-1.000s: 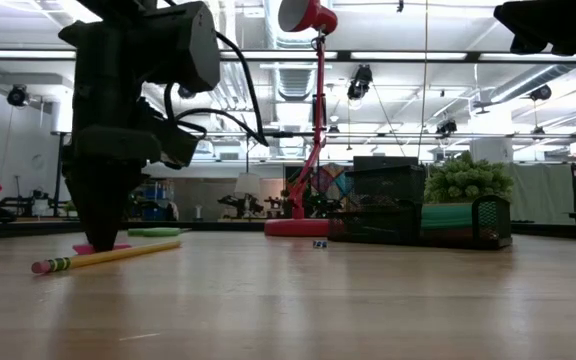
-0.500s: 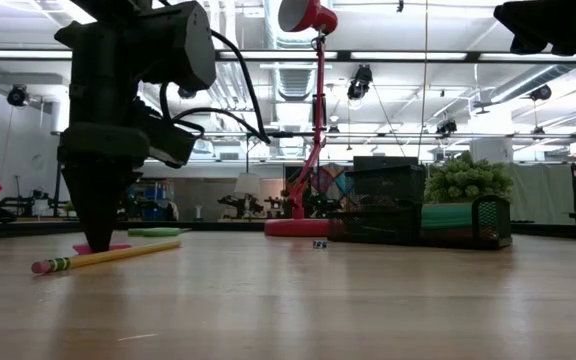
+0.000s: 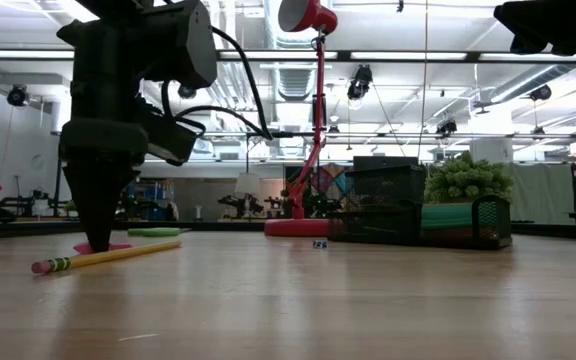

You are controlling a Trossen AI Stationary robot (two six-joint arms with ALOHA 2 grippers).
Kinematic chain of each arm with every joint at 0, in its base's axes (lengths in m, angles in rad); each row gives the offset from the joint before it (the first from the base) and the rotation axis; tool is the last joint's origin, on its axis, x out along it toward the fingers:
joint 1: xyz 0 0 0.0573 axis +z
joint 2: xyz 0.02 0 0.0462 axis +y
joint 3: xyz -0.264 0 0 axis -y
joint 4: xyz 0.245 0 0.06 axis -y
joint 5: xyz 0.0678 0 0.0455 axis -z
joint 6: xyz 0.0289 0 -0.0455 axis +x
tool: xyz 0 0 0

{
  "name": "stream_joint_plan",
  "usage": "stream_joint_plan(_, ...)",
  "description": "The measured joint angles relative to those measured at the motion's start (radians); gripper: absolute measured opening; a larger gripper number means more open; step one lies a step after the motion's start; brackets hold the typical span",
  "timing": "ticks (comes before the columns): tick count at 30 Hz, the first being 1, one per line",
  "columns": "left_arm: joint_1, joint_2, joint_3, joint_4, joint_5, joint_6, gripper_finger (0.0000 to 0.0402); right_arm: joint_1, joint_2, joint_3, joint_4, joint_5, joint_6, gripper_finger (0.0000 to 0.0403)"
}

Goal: Pick and place office supplies into organizer
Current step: Put the pink eraser into the desk organizer

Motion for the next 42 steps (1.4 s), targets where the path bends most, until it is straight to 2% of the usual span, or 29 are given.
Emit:
stream_joint_plan(17, 0.0, -0.175, 0.006, -0.026, 0.006, -0.002, 0.0019, 0.0, 0.0, 0.0, 0.0, 0.0, 0.0, 0.0056)
stream_joint_plan(22, 0.003, -0.183, 0.025, -0.006, -0.06, 0.023, 0.0019, 0.0, 0.0, 0.0, 0.001, 0.0, 0.0, 0.0056)
stream_joint_plan(30, 0.038, -0.177, 0.028, 0.245, -0.125, 0.239, 0.0019, 0.0, 0.0, 0.0, 0.001, 0.0, 0.0, 0.0056)
stream_joint_plan(38, 0.121, -0.177, 0.021, 0.587, -0.127, 0.504, 0.0019, 0.0, 0.0, 0.0, 0.001, 0.0, 0.0, 0.0056)
stream_joint_plan(42, 0.171, -0.171, 0.024, 0.678, -0.123, 0.578, 0.0017, 0.0, 0.0, 0.0, 0.001, 0.0, 0.0, 0.0056)
